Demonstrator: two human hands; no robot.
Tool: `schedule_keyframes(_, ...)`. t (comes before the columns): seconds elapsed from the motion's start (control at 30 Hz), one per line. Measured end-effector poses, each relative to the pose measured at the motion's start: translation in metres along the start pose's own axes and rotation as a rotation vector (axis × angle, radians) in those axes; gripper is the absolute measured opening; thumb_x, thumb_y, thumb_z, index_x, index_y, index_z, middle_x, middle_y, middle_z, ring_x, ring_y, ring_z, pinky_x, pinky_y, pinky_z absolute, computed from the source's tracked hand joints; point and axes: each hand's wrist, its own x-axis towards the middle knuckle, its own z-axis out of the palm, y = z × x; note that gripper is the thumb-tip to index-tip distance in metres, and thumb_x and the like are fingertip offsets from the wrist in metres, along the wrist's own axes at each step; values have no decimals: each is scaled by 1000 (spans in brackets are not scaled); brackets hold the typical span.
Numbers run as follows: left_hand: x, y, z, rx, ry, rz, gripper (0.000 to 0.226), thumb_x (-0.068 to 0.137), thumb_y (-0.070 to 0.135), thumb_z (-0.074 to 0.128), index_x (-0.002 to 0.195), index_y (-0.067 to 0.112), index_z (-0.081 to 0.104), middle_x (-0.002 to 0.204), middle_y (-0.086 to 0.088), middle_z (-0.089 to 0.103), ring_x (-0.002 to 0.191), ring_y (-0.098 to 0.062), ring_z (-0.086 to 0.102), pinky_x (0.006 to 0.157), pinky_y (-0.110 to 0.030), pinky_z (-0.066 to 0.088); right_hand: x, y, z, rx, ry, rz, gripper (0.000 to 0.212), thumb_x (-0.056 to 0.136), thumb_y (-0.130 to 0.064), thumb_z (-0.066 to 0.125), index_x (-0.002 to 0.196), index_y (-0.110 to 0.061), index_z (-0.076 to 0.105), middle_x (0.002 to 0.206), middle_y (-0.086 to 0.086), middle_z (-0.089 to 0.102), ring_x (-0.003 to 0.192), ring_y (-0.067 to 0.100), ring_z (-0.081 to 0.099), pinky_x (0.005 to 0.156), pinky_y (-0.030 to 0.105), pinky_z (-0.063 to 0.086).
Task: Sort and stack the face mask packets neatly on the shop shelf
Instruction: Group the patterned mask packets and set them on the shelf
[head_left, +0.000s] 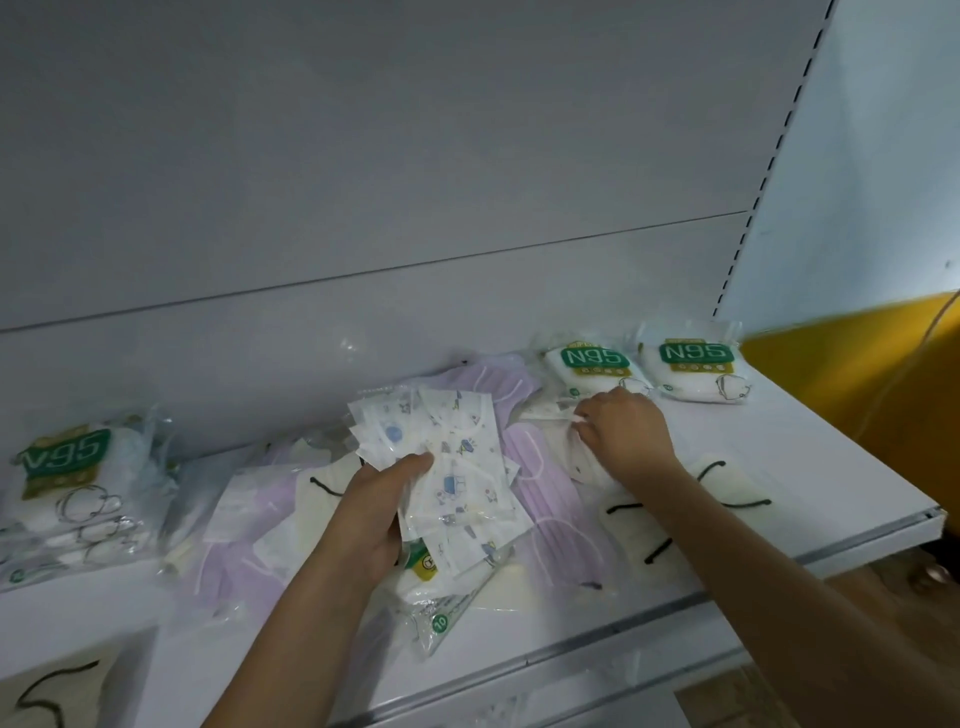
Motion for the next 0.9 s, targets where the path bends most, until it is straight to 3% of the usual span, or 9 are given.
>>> schedule_keyframes(0.2,-6,5,3,0,-23,50,25,93,8,65,118,8,67,101,-10,77,88,-26,76,60,-34,61,3,8,-38,158,70,61,24,99,-35,51,102,-25,73,97,-1,72,88,21,66,63,28,40)
schedule_keyframes(0.4,-3,-2,12,-68,-25,105,27,96,11,63,123,16,63,110,-7,76,95,-26,75,72,-40,61,-16,-44,-83,509,312,79,16,94,-29,60,95,-21,74,90,-4,73,80,17,66,68,28,47)
schedule_keyframes(0.47,-5,-2,18,-97,-53,127,27,99,24,60,125,17,62,110,-6,76,97,-25,74,81,-43,59,-35,-77,-83,599,296,-37,16,96,-29,59,95,-21,72,89,-6,71,77,13,64,71,31,52)
schedule_keyframes(0.57,-11,3,20,-162,-195,74,53,95,56,52,131,18,60,115,-7,74,105,-24,72,89,-41,55,-63,-120,-71,637,171,-226,26,99,-37,51,102,-21,72,98,-9,69,87,6,60,78,27,51)
schedule_keyframes(0.67,-9,1,9,-89,-100,178,40,94,32,64,127,10,61,106,-12,76,95,-26,75,73,-35,60,-70,-137,-58,715,121,-357,41,100,-40,43,110,-14,73,111,-2,71,103,12,62,90,33,51)
schedule_keyframes(0.73,-10,4,-5,-42,-7,297,32,94,12,66,125,6,62,109,-13,75,97,-26,74,73,-34,59,-64,-134,-58,848,192,-261,41,99,-38,43,117,-12,70,118,-4,68,112,9,59,98,34,47)
schedule_keyframes(0.8,-14,9,-20,85,30,399,27,91,12,69,118,8,66,106,-6,77,95,-20,74,72,-28,58,-56,-131,-63,910,296,-123,40,96,-38,54,129,-17,60,127,-13,59,118,2,51,104,24,41)
schedule_keyframes(0.83,-16,11,-26,187,39,437,25,89,15,72,113,11,68,103,-3,77,92,-17,75,70,-24,58,-53,-130,-64,982,252,-84,46,94,-38,63,136,-23,51,130,-19,54,120,-2,49,104,16,38)
schedule_keyframes(0.9,-20,8,-36,400,-2,452,31,85,22,78,114,16,69,107,-1,77,94,-14,74,75,-25,59,-47,-137,-69,1281,-37,-51,69,84,-33,73,142,-34,35,131,-27,52,122,-7,52,103,13,41)
